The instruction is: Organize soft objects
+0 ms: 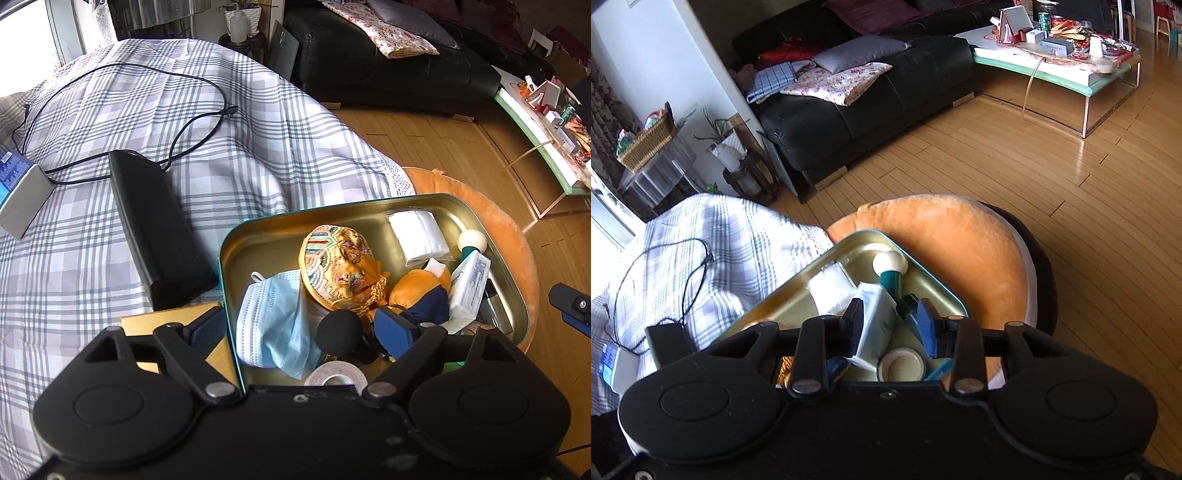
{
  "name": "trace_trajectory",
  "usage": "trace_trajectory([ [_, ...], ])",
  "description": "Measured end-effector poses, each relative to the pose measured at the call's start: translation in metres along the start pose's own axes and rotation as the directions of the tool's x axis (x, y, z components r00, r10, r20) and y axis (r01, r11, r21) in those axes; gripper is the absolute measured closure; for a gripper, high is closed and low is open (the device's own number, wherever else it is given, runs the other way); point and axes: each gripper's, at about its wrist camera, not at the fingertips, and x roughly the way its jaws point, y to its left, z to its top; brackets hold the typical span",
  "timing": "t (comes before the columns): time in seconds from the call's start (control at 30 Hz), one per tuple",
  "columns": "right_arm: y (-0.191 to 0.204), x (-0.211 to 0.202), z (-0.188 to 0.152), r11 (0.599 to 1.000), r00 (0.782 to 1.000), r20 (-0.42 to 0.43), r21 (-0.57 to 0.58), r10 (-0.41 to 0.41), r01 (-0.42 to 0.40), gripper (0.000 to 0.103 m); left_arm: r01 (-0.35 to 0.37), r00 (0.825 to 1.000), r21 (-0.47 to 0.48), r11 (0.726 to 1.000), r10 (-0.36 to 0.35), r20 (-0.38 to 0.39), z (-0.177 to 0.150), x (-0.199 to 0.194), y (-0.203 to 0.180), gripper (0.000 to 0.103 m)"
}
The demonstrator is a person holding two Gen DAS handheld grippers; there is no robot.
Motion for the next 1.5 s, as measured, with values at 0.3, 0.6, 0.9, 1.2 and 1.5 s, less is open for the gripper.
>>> trace_trajectory([
  [0.3,0.017,-0.013,-0.014,0.998,1.0,-0.011,-0.062,-0.011,0.01,0.066,-0.041,0.998,-0.004,0.999,0.042,0.043,-0.013,-0.021,0.011,0.01],
  [0.6,0.037,-0.027,-0.029,0.994,1.0,-0.006,-0.112,0.007,-0.008,0.066,-0.087,0.994,-0.026,0.996,0.088,0.063,-0.033,-0.045,0.029,0.003],
  [0.9,0.056,-0.035,-0.042,0.988,1.0,-0.018,-0.153,0.014,-0.017,0.057,-0.129,0.99,-0.063,0.99,0.132,0.052,-0.05,-0.056,0.045,0.0],
  [1.2,0.081,-0.038,-0.056,0.975,0.999,-0.034,-0.221,0.006,-0.013,0.053,-0.196,0.979,-0.084,0.977,0.2,0.047,-0.061,-0.06,0.055,0.0],
  [1.5,0.102,-0.037,-0.067,0.956,1.0,-0.019,-0.293,-0.024,0.017,0.049,-0.216,0.974,-0.11,0.97,0.223,0.05,-0.063,-0.063,0.066,0.0],
])
